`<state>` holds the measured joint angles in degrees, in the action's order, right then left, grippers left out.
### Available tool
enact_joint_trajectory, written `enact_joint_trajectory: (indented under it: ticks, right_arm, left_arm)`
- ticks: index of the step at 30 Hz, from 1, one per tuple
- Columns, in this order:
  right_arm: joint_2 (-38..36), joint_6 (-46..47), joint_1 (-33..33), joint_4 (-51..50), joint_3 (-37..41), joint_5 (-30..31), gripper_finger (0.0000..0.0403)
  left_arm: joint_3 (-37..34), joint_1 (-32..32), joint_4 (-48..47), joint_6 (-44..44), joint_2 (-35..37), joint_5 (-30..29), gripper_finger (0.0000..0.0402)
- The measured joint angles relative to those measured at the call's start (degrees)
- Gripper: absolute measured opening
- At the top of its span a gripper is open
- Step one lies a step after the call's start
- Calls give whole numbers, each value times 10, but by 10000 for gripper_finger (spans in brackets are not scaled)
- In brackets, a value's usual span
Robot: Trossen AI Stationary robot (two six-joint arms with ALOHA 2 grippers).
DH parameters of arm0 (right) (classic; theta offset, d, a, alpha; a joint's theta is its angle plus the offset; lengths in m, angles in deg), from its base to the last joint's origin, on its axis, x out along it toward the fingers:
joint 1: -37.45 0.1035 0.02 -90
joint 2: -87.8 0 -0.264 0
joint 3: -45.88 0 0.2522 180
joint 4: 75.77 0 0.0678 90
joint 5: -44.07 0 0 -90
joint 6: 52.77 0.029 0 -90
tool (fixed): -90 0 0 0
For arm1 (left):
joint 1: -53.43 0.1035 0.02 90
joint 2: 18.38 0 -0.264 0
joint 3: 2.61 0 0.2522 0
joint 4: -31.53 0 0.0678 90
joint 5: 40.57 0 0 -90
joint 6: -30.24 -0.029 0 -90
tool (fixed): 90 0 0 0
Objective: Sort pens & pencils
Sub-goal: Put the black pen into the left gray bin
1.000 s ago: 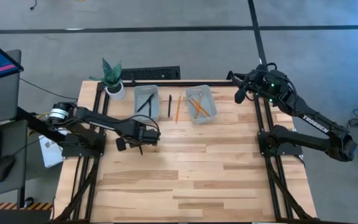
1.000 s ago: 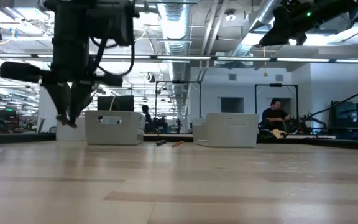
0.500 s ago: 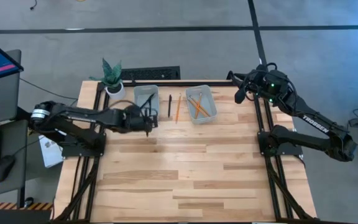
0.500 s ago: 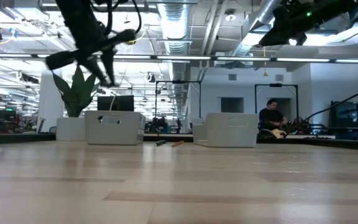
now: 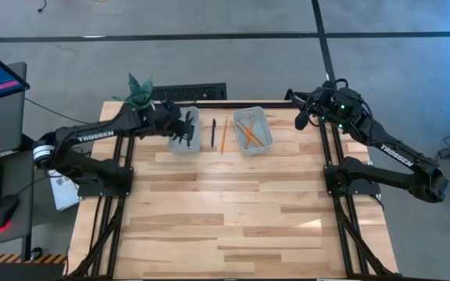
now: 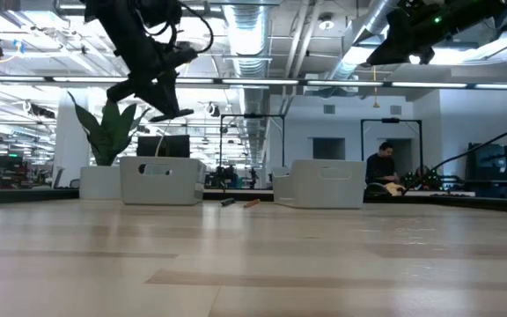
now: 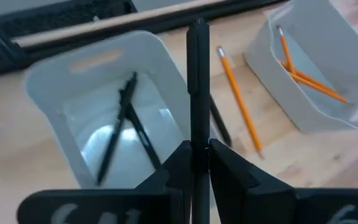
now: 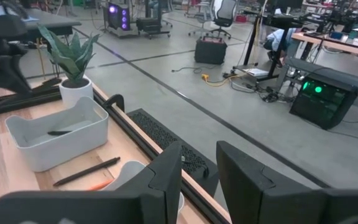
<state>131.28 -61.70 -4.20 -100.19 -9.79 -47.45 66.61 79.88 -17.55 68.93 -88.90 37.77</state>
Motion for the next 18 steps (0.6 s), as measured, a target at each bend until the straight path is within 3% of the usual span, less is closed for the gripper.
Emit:
enact_joint_trajectory:
  ticks: [11,18]
  right_arm:
    - [0,35,0,4,0,0,122]
    - [0,59,0,4,0,0,122]
  left_arm:
    - [0,99,8,-93,-39,75,32]
    - [0,113,24,-117,-105,64,32]
